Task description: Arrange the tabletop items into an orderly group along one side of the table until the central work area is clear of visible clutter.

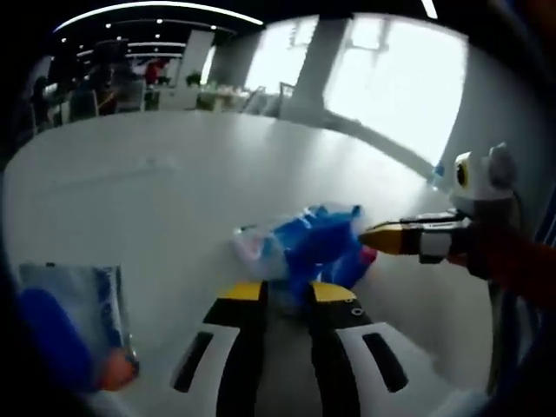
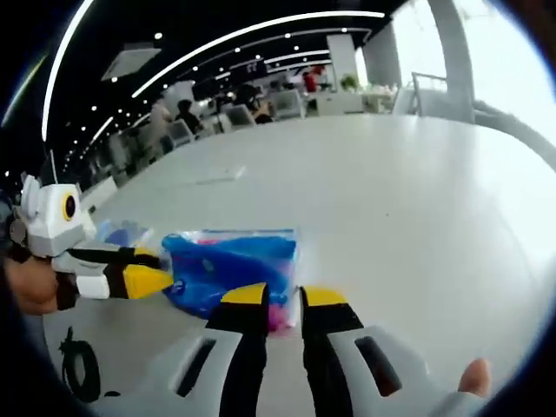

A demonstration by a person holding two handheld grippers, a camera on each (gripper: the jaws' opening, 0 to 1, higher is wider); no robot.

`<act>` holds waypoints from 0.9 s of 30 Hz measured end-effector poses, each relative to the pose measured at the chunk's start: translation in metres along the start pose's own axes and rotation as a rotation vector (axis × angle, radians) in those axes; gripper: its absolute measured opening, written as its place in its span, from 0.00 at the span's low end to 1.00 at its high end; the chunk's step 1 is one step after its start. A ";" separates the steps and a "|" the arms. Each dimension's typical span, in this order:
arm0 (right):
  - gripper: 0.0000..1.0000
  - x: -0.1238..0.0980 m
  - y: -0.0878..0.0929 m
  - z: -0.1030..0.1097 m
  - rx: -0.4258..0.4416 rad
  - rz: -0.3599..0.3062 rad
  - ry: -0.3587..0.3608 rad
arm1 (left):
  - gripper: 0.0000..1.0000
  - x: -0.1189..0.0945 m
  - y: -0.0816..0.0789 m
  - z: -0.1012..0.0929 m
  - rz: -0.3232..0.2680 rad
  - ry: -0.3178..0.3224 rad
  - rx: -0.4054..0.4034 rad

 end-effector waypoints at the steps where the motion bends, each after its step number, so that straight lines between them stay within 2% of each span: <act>1: 0.10 0.000 0.000 -0.001 0.003 0.000 0.003 | 0.10 0.000 -0.001 0.001 -0.002 -0.001 -0.004; 5: 0.05 -0.003 0.001 0.000 0.018 -0.010 0.001 | 0.05 -0.002 -0.002 0.004 -0.004 -0.009 -0.014; 10: 0.04 -0.009 0.002 0.004 0.027 -0.027 -0.001 | 0.04 -0.012 -0.003 0.000 -0.011 -0.018 0.000; 18: 0.04 -0.022 -0.003 0.027 0.007 -0.059 -0.023 | 0.03 -0.041 -0.006 -0.001 -0.032 -0.059 0.066; 27: 0.04 -0.021 -0.001 0.044 -0.013 -0.050 -0.053 | 0.03 -0.054 0.009 0.008 -0.017 -0.083 0.055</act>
Point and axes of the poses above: the point that each gripper's makers call its tool centre point, and the gripper's own axes: x roughly forward along the fingers, z roughly to its left, y roughly out of its underside, the point moved 6 cm from there along -x, roughly backward along the fingers, and after that the axes turned 13 degrees about z, right-handed, at the moved point
